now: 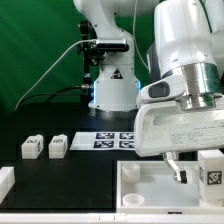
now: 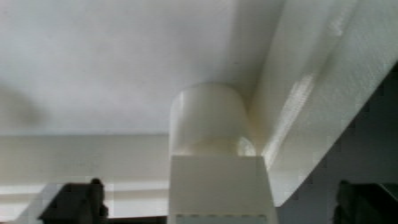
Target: Assemble one leg
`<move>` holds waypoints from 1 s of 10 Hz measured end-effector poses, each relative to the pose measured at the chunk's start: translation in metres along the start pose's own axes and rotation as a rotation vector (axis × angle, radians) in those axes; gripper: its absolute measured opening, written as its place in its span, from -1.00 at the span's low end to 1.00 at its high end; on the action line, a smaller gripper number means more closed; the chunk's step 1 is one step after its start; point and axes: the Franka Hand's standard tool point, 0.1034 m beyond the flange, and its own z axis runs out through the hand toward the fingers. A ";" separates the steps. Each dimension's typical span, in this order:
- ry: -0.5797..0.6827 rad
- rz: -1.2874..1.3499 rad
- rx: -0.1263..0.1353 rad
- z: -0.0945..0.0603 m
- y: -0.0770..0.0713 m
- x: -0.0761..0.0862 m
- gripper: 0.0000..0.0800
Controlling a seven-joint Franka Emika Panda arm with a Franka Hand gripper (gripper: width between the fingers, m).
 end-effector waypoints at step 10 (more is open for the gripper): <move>-0.515 0.070 0.082 -0.021 0.001 0.041 0.62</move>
Offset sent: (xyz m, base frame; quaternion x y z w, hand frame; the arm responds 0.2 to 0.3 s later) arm 0.0070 -0.0127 0.0418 -0.0051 -0.1381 -0.0063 0.9904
